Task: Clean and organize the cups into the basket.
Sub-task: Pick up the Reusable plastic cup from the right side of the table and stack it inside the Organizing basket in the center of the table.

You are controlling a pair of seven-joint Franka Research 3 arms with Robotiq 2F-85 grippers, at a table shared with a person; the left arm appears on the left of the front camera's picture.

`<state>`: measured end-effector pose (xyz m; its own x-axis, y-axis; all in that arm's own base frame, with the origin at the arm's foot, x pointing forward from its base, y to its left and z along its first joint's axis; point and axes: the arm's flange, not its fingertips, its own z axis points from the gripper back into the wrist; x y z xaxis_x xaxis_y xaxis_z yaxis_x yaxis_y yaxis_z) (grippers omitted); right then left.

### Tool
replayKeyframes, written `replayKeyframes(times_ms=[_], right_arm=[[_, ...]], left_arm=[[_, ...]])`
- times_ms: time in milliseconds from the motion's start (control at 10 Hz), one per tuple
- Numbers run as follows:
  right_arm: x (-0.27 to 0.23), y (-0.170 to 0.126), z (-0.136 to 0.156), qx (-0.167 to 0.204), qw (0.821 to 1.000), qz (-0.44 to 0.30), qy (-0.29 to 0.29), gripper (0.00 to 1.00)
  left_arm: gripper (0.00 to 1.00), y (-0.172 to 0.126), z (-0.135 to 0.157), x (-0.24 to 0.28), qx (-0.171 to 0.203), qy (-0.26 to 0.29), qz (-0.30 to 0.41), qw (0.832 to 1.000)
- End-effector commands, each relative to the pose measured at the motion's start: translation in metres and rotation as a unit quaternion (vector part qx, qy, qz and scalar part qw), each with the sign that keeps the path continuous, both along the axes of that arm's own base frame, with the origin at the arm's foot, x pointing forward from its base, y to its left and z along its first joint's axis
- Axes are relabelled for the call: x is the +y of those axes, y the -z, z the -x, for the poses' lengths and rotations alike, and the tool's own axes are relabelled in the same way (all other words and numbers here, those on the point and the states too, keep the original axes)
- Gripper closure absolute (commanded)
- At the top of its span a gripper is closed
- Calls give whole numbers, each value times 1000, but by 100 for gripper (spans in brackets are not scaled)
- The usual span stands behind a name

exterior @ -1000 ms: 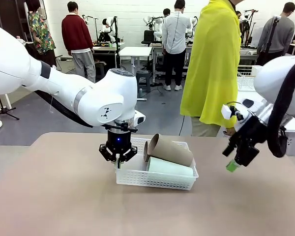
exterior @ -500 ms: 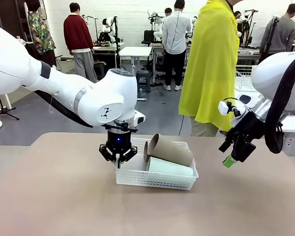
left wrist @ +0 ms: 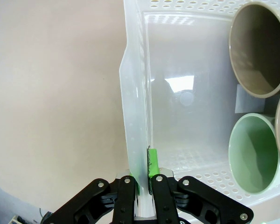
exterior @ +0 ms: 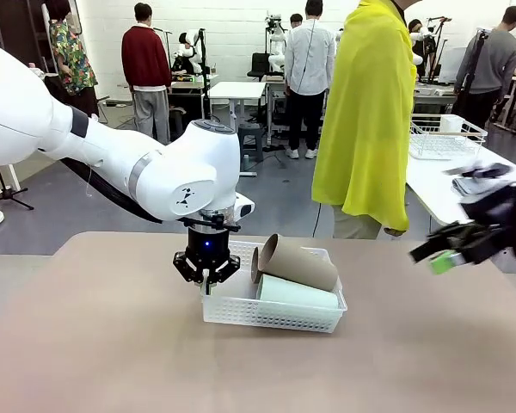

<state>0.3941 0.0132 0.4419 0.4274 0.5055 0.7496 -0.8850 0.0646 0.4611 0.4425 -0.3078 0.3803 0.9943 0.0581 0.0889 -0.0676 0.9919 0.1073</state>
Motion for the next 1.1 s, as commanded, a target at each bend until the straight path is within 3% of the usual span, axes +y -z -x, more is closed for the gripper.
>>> replayKeyframes(times_ms=[0, 100, 300, 700, 900, 1000], right_arm=[[-46, -5, 28, 203, 929, -268, 156, 0], [-63, 0, 39, 262, 906, -289, 165, 0], [-109, 1, 67, 287, 871, -323, 233, 0], [-177, 19, 116, 380, 809, -244, 378, 0], [-195, 16, 134, 426, 799, -198, 376, 0], [-203, 11, 136, 423, 796, -191, 388, 0]], left_arm=[[100, 0, 1, 0, -1, 0, -1, 1000], [100, 0, 1, 0, -1, 0, -1, 1000], [100, 0, 1, 0, -1, 0, -1, 1000], [100, 0, 1, 0, -1, 0, -1, 1000], [100, 0, 1, 0, -1, 0, -1, 1000], [100, 0, 1, 0, -1, 0, -1, 1000]])
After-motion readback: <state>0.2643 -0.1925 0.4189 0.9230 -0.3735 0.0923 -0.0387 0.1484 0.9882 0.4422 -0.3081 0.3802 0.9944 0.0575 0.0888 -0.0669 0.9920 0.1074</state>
